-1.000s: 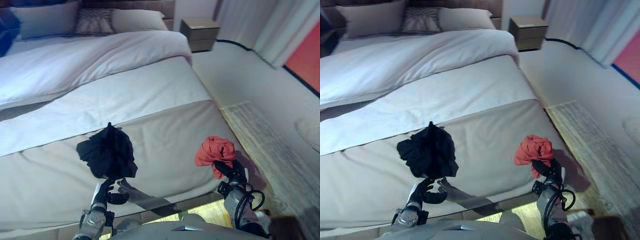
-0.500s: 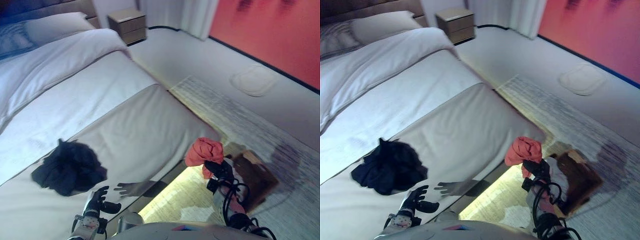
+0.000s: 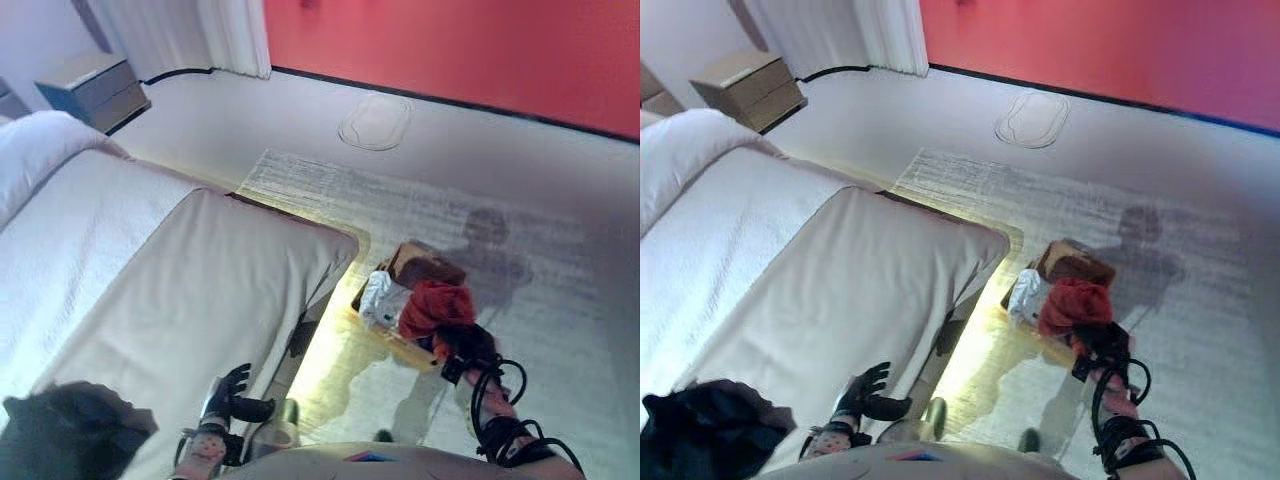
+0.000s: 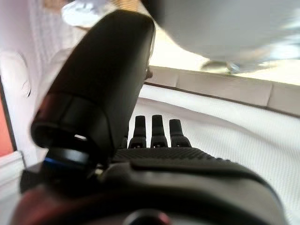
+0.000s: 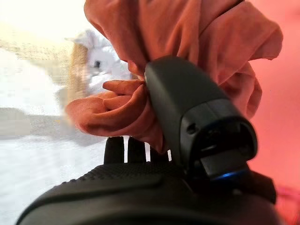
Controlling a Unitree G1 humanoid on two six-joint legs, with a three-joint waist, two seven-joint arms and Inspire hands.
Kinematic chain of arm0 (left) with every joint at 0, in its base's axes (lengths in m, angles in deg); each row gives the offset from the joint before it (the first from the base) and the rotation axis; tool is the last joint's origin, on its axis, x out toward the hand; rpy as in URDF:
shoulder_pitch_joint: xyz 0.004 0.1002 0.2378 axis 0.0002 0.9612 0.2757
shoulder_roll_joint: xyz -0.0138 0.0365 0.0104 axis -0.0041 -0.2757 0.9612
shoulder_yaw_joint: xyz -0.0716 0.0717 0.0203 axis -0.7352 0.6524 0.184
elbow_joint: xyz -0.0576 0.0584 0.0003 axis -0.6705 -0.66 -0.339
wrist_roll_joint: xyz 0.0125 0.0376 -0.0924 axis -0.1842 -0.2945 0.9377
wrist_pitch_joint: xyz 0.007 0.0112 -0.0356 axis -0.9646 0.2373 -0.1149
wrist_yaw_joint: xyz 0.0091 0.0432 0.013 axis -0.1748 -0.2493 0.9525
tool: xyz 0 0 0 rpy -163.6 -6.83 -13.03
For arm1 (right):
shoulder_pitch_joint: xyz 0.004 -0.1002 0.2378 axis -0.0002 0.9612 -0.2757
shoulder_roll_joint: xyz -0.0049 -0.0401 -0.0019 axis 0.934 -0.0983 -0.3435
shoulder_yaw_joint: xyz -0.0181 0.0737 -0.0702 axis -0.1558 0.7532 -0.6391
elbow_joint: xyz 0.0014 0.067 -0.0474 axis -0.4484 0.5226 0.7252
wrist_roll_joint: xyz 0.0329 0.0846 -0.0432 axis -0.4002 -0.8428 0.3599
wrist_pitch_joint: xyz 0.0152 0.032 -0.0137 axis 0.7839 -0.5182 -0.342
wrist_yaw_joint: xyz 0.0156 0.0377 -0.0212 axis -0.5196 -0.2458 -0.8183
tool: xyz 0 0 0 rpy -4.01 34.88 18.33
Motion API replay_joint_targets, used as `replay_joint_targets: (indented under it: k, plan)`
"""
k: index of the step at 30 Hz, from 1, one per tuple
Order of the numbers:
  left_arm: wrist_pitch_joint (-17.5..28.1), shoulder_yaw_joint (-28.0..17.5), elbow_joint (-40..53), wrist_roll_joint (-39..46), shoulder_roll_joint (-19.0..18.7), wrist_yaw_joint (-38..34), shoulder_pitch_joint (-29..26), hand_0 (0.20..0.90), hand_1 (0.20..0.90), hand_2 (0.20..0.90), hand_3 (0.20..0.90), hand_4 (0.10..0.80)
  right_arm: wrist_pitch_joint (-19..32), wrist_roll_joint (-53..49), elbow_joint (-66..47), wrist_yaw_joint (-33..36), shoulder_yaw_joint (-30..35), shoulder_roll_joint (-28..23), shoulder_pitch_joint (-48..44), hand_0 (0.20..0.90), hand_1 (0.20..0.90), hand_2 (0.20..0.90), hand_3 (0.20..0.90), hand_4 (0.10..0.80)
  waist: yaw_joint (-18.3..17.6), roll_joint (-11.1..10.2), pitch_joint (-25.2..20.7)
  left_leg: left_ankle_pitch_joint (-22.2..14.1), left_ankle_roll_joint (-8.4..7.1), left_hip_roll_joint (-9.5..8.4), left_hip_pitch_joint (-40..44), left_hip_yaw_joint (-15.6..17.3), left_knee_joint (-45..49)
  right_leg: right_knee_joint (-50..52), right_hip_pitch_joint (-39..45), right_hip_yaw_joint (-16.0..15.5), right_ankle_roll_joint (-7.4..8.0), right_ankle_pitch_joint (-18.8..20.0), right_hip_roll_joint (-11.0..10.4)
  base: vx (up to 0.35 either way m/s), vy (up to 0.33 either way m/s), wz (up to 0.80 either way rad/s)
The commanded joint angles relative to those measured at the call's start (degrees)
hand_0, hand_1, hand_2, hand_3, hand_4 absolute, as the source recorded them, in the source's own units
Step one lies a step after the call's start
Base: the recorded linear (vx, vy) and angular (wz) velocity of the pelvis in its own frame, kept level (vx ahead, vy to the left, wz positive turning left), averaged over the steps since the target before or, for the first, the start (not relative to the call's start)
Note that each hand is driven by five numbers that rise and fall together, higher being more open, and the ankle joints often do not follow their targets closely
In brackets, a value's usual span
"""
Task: Pick up the clothes from the bed and place them into the basket
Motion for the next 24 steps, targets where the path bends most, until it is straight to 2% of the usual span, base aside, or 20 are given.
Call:
replay_joint_targets:
  k: [1,9,24]
  plan:
    - [1.68,2.31,-2.58,0.34,-1.91,-1.97,-3.43,0.900,0.900,0.900,0.900,0.800,4.07,-0.81,-2.55,-0.24,-0.36,0.60,-5.44,0.300,0.300,0.300,0.200,0.100,1.44,-0.09,-3.19,-0.45,2.16,-4.50,-3.77,-0.68,1.66,2.25,3.07,-6.16,2.93,-1.68,-0.67,0.039,0.017,-0.01]
    - [2.10,1.60,-3.15,-0.45,-2.53,-1.47,-3.11,0.900,0.900,0.900,0.900,0.800,3.65,-1.10,-2.17,-0.12,0.79,0.14,-5.21,0.300,0.300,0.300,0.200,0.100,0.79,0.02,-4.05,-0.90,2.22,-4.76,-2.62,-0.69,1.07,2.02,3.24,-6.76,2.90,-1.83,-0.58,0.062,-0.010,0.09]
    - [3.30,1.52,-3.69,-1.65,-3.59,-1.17,-0.35,0.900,0.900,0.900,0.900,0.800,3.54,-4.21,1.16,-0.11,5.02,-3.66,-9.65,0.300,0.300,0.300,0.200,0.100,2.59,1.05,-3.32,-0.88,2.03,-5.43,-2.07,-3.60,0.71,2.55,3.81,-9.05,2.58,-2.20,-0.76,0.063,-0.034,0.08]
